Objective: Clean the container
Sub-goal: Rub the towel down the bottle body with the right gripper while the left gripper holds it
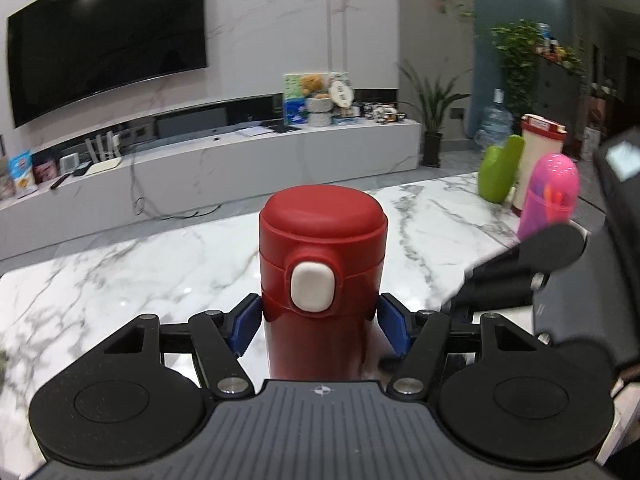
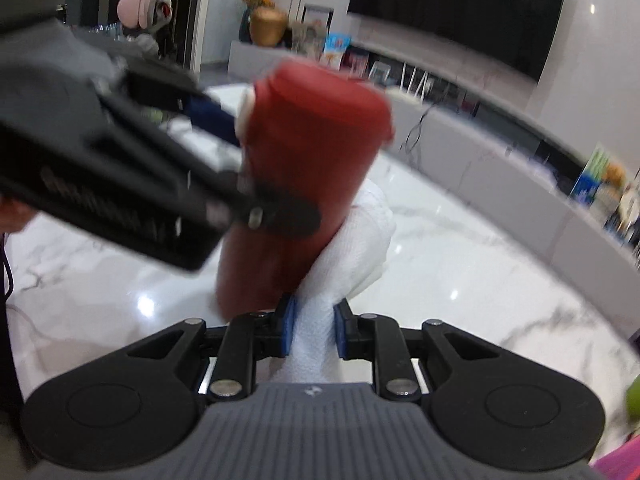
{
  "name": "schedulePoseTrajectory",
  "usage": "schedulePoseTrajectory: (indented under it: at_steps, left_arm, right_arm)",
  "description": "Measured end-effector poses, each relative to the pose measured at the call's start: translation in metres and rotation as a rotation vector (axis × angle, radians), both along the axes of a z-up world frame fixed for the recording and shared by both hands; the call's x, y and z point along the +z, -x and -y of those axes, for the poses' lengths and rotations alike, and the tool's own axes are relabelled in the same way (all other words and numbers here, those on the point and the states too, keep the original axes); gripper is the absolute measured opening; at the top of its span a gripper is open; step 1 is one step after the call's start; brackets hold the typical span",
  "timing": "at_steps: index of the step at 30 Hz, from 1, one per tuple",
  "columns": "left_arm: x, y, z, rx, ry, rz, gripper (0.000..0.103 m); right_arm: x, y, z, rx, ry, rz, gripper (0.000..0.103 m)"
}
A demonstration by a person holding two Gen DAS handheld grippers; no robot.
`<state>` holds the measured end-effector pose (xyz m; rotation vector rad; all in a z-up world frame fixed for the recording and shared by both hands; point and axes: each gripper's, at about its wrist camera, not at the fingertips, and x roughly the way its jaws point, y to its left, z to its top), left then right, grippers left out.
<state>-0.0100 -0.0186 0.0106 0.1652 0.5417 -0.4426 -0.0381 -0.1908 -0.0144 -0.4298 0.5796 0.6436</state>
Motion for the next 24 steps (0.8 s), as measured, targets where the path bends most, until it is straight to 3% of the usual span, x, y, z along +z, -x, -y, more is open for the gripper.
schedulePoseTrajectory:
  at_steps: [5,10,17,24]
  left_arm:
    - [0.000,0.002,0.007,-0.075,-0.004,0.051,0.061]
    - [-0.007,-0.002,0.011,-0.102,-0.005,0.045,0.061]
    - [-0.010,-0.007,0.009,-0.086,0.003,0.011,0.061]
    - [-0.009,-0.011,0.006,-0.063,0.027,-0.009,0.061]
  right_arm:
    - [0.019,0.017,0.014,0.027,0.053,0.134,0.022]
    - [0.026,0.029,0.019,0.024,0.074,0.179,0.022]
    - [0.034,0.038,0.023,0.023,0.081,0.169,0.022]
    - [0.019,0.028,0.016,0.010,0.081,0.104,0.022]
